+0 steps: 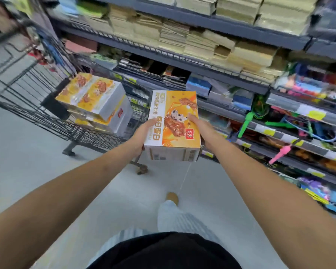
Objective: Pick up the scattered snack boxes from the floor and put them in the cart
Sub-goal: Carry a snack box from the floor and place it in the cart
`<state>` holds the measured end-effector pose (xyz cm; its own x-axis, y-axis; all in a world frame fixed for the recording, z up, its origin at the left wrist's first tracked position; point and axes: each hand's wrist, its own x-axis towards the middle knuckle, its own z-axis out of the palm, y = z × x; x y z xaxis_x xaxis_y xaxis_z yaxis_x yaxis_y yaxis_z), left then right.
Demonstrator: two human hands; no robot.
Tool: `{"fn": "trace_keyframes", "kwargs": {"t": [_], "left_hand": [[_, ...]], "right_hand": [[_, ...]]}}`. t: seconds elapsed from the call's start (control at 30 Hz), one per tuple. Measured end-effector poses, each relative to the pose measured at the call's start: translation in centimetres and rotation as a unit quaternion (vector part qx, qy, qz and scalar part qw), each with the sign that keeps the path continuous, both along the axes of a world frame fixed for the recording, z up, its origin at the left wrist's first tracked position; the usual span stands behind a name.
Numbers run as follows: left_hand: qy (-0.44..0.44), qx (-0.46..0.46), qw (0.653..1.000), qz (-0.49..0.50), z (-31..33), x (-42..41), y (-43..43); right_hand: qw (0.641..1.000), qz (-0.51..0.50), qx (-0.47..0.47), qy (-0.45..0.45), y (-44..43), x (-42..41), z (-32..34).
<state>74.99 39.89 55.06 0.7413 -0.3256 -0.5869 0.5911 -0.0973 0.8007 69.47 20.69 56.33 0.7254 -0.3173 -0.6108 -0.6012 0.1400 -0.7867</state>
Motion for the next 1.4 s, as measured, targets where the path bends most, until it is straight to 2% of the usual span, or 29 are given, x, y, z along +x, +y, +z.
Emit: {"fn": "trace_keyframes", "kwargs": {"t": [0.13,0.27,0.43,0.77,0.9,1.07,1.13,1.2,1.27,1.4], "left_hand": [[-0.008,0.021,0.998,0.052,0.1,4.7,1.8],[-0.005,0.036,0.996,0.081,0.0,8.3,3.8],[-0.003,0.112,0.987,0.118,-0.2,12.2,6.8],[-0.041,0.240,0.958,0.149,-3.5,19.5,10.9],[-0.031,0.285,0.953,0.095,-5.9,23.6,12.6],[-0.016,0.274,0.961,0.017,-9.1,27.6,12.4],[0.000,0.263,0.965,-0.013,-10.2,28.7,11.6],[-0.003,0.265,0.963,-0.053,-11.7,29.5,11.1],[-0.010,0.268,0.960,-0.081,-12.5,30.9,10.8],[0.033,0.259,0.958,-0.114,-15.9,32.9,11.4]], "right_hand": [[0.998,0.062,0.027,-0.012,1.4,6.4,-0.8],[0.993,0.098,0.065,0.018,3.4,11.2,-2.4],[0.984,0.154,0.075,0.054,6.2,15.7,-5.1],[0.970,0.182,0.132,0.094,12.0,22.4,-7.8],[0.967,0.154,0.166,0.116,14.0,25.1,-9.9],[0.964,0.058,0.198,0.166,15.5,28.1,-12.8],[0.967,0.032,0.181,0.177,15.7,29.7,-16.8],[0.965,0.012,0.178,0.194,15.7,30.9,-25.5],[0.959,0.001,0.170,0.226,15.7,31.4,-30.9],[0.953,-0.055,0.161,0.251,16.6,31.6,-32.5]]}}
